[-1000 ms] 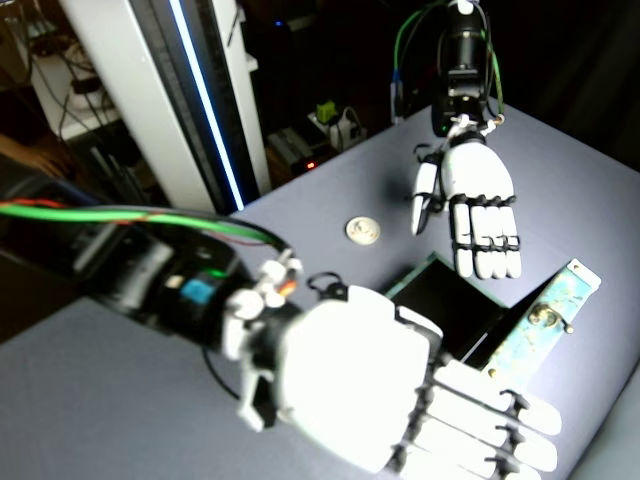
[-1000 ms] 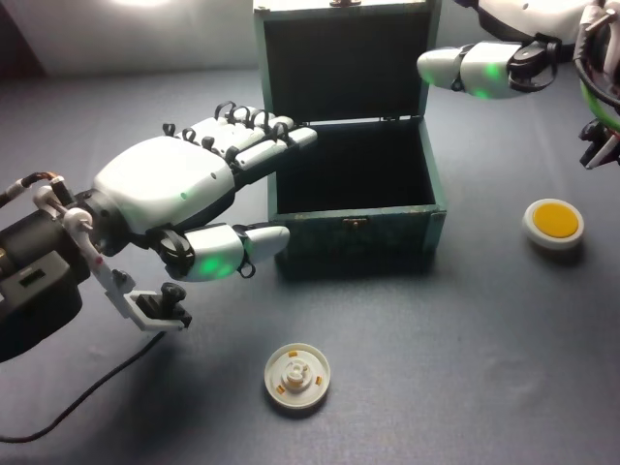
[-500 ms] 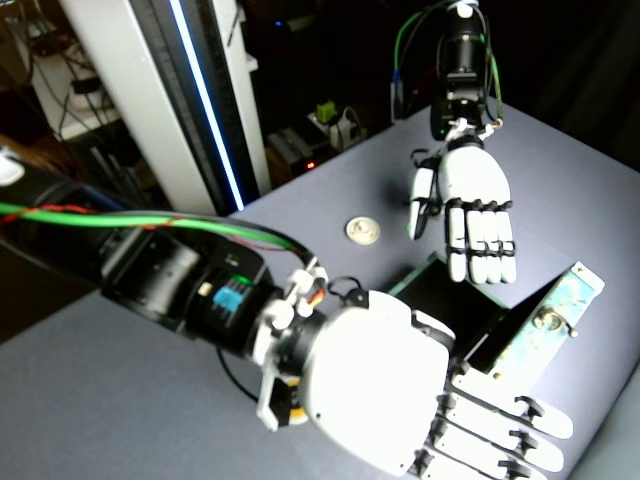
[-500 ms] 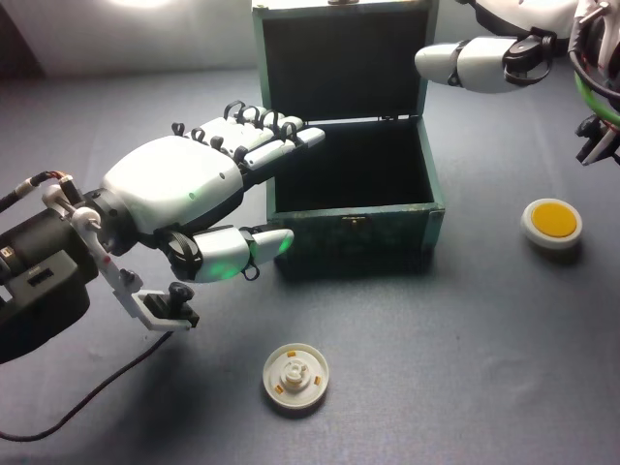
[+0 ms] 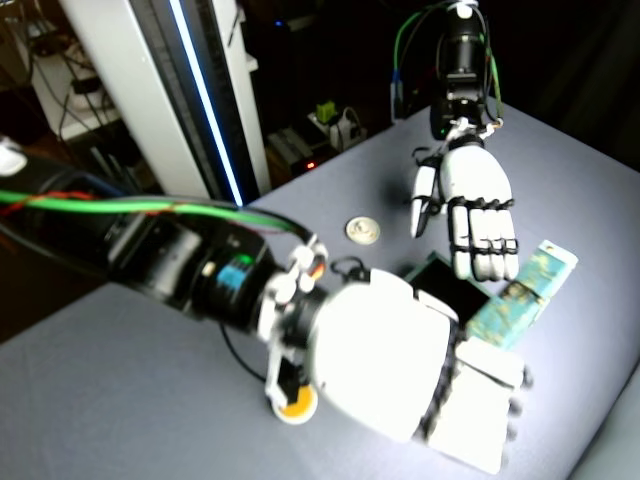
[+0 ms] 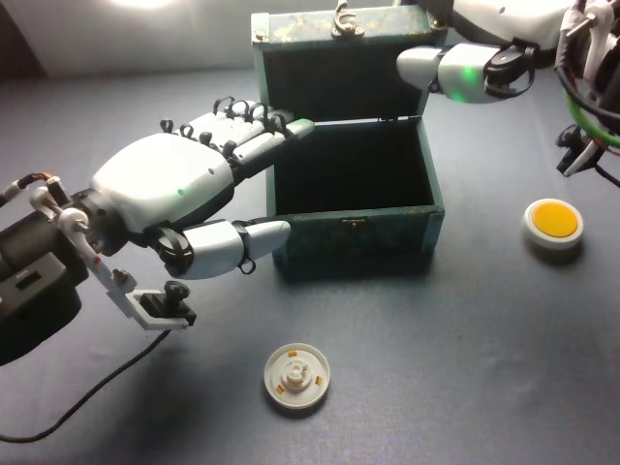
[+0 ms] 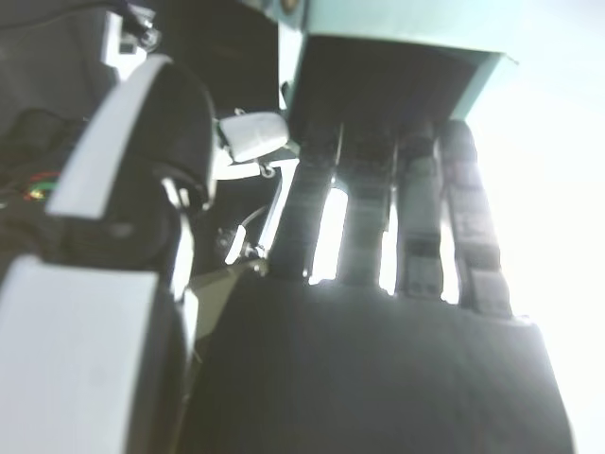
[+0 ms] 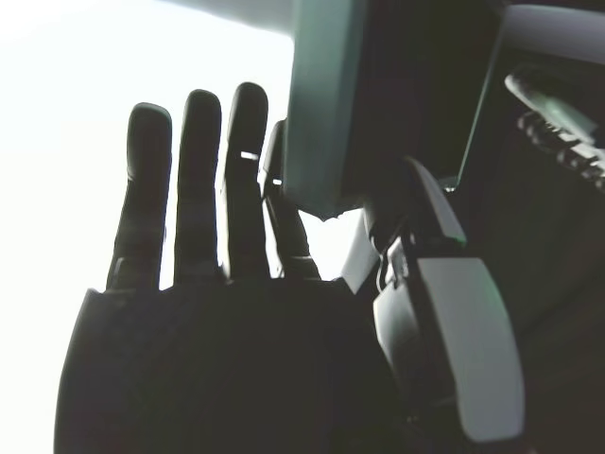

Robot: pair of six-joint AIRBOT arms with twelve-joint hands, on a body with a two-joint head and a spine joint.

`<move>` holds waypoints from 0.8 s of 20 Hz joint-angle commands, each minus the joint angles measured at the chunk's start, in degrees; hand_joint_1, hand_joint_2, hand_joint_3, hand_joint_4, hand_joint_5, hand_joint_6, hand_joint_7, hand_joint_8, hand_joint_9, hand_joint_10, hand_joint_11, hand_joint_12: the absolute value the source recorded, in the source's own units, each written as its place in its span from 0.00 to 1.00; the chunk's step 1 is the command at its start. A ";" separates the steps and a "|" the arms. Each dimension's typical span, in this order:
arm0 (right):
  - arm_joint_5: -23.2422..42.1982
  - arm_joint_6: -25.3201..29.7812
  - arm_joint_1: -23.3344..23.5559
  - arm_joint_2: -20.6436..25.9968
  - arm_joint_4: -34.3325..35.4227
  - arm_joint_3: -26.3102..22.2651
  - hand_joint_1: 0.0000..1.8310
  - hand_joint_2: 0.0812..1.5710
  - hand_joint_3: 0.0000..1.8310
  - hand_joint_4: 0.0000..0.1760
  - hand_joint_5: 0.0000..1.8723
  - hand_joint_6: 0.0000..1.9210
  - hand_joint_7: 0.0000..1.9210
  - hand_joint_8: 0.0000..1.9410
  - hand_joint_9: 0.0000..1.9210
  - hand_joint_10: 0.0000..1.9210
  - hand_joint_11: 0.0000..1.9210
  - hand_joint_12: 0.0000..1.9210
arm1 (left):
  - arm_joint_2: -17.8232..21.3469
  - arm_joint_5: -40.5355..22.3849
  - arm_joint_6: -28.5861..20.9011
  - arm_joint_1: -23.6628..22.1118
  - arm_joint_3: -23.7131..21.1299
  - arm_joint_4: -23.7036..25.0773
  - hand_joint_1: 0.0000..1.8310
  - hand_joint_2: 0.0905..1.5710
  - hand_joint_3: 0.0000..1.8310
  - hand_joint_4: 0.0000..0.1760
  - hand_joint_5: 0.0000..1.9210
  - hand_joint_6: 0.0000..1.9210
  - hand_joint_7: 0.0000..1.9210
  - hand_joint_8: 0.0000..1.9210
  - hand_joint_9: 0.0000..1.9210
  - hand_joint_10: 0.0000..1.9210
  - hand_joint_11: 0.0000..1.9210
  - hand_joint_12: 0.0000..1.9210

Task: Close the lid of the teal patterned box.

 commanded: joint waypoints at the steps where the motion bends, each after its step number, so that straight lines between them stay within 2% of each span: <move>1: 7.07 0.02 -0.23 1.07 -0.57 -0.23 0.11 0.89 0.00 0.00 0.08 0.41 0.12 0.55 0.08 0.79 0.05 1.00 | 0.34 -7.87 -0.30 -0.09 -0.12 -0.57 0.10 0.90 0.00 0.07 0.00 0.00 0.00 0.00 0.00 0.00 0.00 0.00; 2: 7.76 0.02 -0.61 1.62 -0.72 -0.98 0.11 0.89 0.00 0.00 0.08 0.41 0.12 0.55 0.08 0.79 0.05 1.00 | 0.50 -8.25 -0.30 0.20 -0.38 -0.63 0.10 0.90 0.00 0.07 0.00 0.00 0.00 0.00 0.00 0.00 0.00 0.00; 4: 9.55 0.28 -1.78 3.24 -1.35 -3.03 0.13 0.88 0.00 0.00 0.08 0.51 0.15 0.49 0.09 0.73 0.03 1.00 | 0.93 -9.55 -0.31 1.16 -1.08 -1.13 0.11 0.90 0.00 0.15 0.00 0.00 0.00 0.00 0.00 0.00 0.00 0.00; 5: 10.76 1.31 -2.69 4.15 -2.40 -4.13 0.13 0.88 0.00 0.00 0.07 0.57 0.16 0.51 0.12 0.74 0.07 1.00 | 1.20 -10.47 -0.31 1.93 -1.57 -1.61 0.12 0.90 0.00 0.21 0.00 0.00 0.00 0.00 0.00 0.00 0.00 0.00; 6: 12.08 2.76 -3.75 4.98 -3.40 -5.14 0.13 0.89 0.00 0.00 0.05 0.62 0.15 0.54 0.11 0.77 0.08 1.00 | 1.43 -11.26 -0.39 2.65 -1.97 -1.93 0.11 0.90 0.00 0.31 0.00 0.00 0.00 0.00 0.00 0.00 0.00 0.00; 7: 13.30 4.23 -4.66 5.67 -4.30 -5.90 0.12 0.90 0.00 0.00 0.04 0.62 0.15 0.55 0.12 0.77 0.10 1.00 | 1.60 -11.85 -0.55 3.20 -2.29 -2.11 0.12 0.89 0.00 0.34 0.00 0.00 0.00 0.00 0.00 0.00 0.00 0.00; 8: 14.54 5.89 -5.58 6.29 -5.02 -6.54 0.12 0.91 0.00 0.00 0.03 0.59 0.14 0.51 0.11 0.73 0.09 1.00 | 1.74 -12.40 -0.69 3.74 -2.58 -2.24 0.12 0.89 0.00 0.43 0.00 0.00 0.00 0.00 0.00 0.00 0.00 0.00; 9: 16.36 7.80 -6.84 7.04 -5.85 -7.34 0.10 0.90 0.00 0.00 0.01 0.54 0.13 0.41 0.08 0.65 0.03 0.99 | 1.92 -13.23 -0.98 4.45 -3.05 -2.27 0.12 0.89 0.00 0.51 0.00 0.00 0.00 0.00 0.00 0.00 0.00 0.00; 10: 17.80 8.76 -7.66 7.67 -6.26 -8.09 0.09 0.89 0.00 0.00 0.01 0.48 0.13 0.32 0.06 0.58 0.00 0.96 | 2.02 -13.71 -1.08 4.94 -3.35 -2.34 0.11 0.89 0.00 0.50 0.00 0.00 0.00 0.00 0.00 0.00 0.00 0.00; 11: 18.94 9.04 -8.32 8.34 -6.41 -8.92 0.06 0.88 0.00 0.00 0.00 0.34 0.12 0.20 0.04 0.47 0.00 0.87 | 2.09 -14.17 -1.21 5.49 -3.65 -2.38 0.09 0.90 0.00 0.49 0.00 0.00 0.00 0.00 0.00 0.00 0.00 0.00; 12: 20.21 9.06 -8.93 9.11 -6.56 -9.89 0.04 0.88 0.00 0.00 0.00 0.22 0.09 0.11 0.01 0.39 0.00 0.79 | 2.15 -14.35 -1.43 6.05 -3.97 -2.38 0.09 0.90 0.00 0.35 0.00 0.00 0.00 0.00 0.00 0.00 0.00 0.00; 13: 21.66 9.06 -9.68 10.01 -6.61 -11.01 0.05 0.87 0.00 0.00 0.00 0.16 0.08 0.07 0.00 0.33 0.00 0.76 | 2.15 -14.36 -1.79 6.73 -4.26 -2.38 0.08 0.91 0.00 0.29 0.00 0.00 0.00 0.00 0.00 0.00 0.00 0.00; 14: 22.76 9.06 -10.28 10.60 -6.76 -11.76 0.04 0.86 0.00 0.00 0.00 0.13 0.06 0.04 0.00 0.25 0.00 0.70 | 2.14 -14.46 -2.10 7.29 -4.48 -2.38 0.07 0.91 0.00 0.30 0.00 0.00 0.00 0.00 0.00 0.00 0.00 0.00; 15: 23.88 9.06 -10.71 11.13 -6.79 -12.52 0.02 0.85 0.00 0.00 0.00 0.09 0.05 0.02 0.00 0.19 0.00 0.66 | 2.17 -14.60 -2.27 7.79 -4.74 -2.37 0.09 0.90 0.00 0.23 0.00 0.00 0.00 0.00 0.00 0.00 0.00 0.00; 16: 25.13 9.07 -11.23 11.64 -6.98 -13.25 0.02 0.85 0.00 0.00 0.00 0.09 0.05 0.02 0.00 0.19 0.00 0.66 | 2.29 -14.68 -2.35 8.26 -5.00 -2.37 0.09 0.90 0.00 0.23 0.00 0.00 0.00 0.00 0.00 0.00 0.00 0.00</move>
